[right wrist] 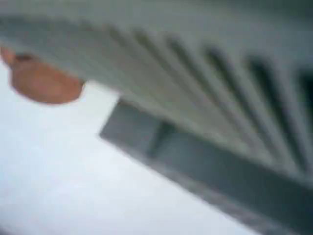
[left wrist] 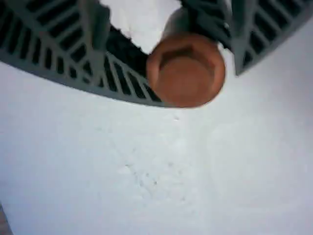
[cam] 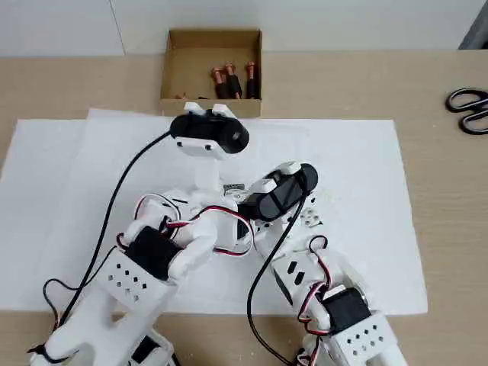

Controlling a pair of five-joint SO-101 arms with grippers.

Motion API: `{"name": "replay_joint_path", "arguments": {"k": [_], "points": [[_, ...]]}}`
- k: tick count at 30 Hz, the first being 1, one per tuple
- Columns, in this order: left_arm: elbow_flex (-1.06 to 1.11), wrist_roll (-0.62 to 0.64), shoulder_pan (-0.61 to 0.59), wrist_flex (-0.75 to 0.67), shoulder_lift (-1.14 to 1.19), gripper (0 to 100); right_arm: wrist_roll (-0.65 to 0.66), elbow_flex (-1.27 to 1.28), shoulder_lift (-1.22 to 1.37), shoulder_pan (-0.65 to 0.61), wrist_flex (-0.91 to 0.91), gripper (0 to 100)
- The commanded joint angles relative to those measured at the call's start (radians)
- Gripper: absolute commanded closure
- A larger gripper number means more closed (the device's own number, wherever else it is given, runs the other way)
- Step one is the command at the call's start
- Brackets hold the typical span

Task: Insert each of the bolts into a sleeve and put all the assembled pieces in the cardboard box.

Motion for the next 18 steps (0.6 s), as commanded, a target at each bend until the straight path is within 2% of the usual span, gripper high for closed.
{"name": "replay_joint_path", "arguments": {"k": [1, 8, 14, 18], "points": [[-0.091, -0.009, -0.002, 0.052, -0.028, 83, -0.009, -0.055, -0.001, 0.001, -0.025, 99.5], [-0.134, -0.015, -0.040, 0.077, -0.028, 83, -0.006, -0.055, 0.001, 0.004, -0.022, 99.5], [-0.134, -0.178, -0.164, 0.092, -0.029, 83, -0.003, -0.054, 0.001, 0.010, -0.019, 99.5], [-0.128, -0.298, -0.276, 0.120, -0.084, 83, -0.003, -0.054, 0.001, 0.070, -0.018, 99.5]]}}
